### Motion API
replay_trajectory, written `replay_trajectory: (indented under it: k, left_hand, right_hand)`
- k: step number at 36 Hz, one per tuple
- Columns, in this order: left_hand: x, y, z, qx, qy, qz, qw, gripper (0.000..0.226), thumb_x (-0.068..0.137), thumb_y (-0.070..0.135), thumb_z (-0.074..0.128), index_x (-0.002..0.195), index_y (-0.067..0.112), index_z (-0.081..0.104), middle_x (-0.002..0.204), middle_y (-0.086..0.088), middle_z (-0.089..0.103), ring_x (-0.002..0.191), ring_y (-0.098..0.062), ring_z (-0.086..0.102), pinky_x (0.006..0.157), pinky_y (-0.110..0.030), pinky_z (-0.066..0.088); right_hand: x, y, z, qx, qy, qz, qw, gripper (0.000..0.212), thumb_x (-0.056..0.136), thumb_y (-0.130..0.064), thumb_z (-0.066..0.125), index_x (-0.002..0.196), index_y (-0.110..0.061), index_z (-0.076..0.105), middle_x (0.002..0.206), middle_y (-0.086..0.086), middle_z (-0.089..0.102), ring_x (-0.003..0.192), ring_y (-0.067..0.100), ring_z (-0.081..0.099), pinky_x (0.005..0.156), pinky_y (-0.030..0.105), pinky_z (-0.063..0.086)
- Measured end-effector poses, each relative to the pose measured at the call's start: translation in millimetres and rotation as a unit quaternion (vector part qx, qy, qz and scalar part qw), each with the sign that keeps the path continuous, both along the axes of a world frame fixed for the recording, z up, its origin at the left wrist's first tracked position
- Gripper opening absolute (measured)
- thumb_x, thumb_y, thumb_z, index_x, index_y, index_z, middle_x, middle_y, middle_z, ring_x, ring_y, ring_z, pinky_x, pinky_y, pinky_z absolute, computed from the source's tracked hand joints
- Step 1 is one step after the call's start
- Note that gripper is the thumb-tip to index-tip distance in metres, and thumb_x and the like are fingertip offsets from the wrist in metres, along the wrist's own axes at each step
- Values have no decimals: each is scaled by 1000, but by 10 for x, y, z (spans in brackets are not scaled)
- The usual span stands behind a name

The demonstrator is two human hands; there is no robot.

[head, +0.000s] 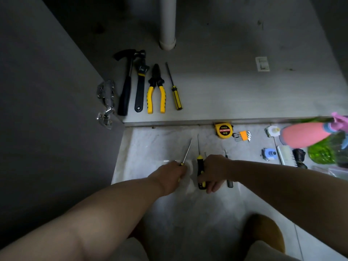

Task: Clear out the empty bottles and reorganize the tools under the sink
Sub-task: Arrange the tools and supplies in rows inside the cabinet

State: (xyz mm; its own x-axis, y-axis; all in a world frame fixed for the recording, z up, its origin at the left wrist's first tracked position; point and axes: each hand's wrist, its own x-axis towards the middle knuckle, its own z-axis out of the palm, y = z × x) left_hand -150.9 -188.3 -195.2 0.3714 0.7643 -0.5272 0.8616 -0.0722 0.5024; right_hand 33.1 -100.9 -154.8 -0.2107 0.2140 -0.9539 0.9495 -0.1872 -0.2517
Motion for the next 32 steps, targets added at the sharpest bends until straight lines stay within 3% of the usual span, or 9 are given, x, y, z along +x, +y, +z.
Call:
replay_trajectory:
  k: [4,8,10,13,17,20,23,28,32]
  left_hand:
    - [-62,26,121,7,-25,-12,1000,27,93,14,58,118,22,57,120,-2,50,103,-24,57,83,-22,39]
    - [-35,51,239,38,-43,4,998,36,96,18,55,129,29,49,117,6,39,88,-17,50,80,-26,40]
    - [28,88,310,62,-64,24,996,28,98,21,54,125,28,48,113,7,38,86,-15,49,76,-24,39]
    - [122,160,424,101,-106,86,985,16,98,20,55,110,27,48,108,7,39,85,-21,55,80,-36,52]
    - [225,283,546,176,-137,155,962,14,99,18,55,108,25,47,110,6,39,82,-22,55,78,-43,54]
    - [261,370,606,222,-168,195,940,15,100,16,55,111,24,48,116,6,42,88,-15,57,80,-38,55]
    - [254,479,671,259,-192,229,918,20,98,15,58,113,25,48,119,8,42,90,-12,58,78,-31,56]
    - [224,766,804,310,-224,333,862,19,97,16,56,113,25,51,117,6,43,86,-8,58,73,-27,54]
    - [158,966,847,322,-227,394,830,21,95,12,55,112,25,53,111,5,43,78,-5,55,68,-10,43]
  right_hand:
    - [149,-19,124,118,150,-4,982,13,85,-29,72,93,-20,66,72,-2,76,63,11,74,59,24,60]
    - [130,67,312,354,227,-9,907,21,78,-45,60,92,-30,61,66,-8,65,63,2,62,55,17,42]
    - [75,186,406,422,238,-24,874,29,77,-50,55,96,-28,59,65,-9,60,66,3,60,53,15,37]
    - [-24,454,542,510,212,-40,832,30,80,-53,50,99,-29,55,71,-10,60,64,10,57,56,25,41]
    - [-101,855,669,576,163,-100,795,33,84,-52,53,102,-24,58,79,-2,64,69,20,60,61,29,42]
    - [-181,1084,713,574,132,-142,795,32,86,-50,57,102,-23,59,85,0,66,77,22,62,69,35,51]
    - [-299,1237,698,540,114,-162,818,31,87,-49,62,101,-21,61,87,0,66,79,20,63,69,35,51]
    - [-483,1321,619,505,63,-119,853,32,83,-47,69,74,-21,52,80,5,61,76,25,59,55,28,34]
    - [-576,1277,544,496,32,-121,860,33,81,-47,71,81,-16,60,82,7,63,76,26,60,52,26,33]
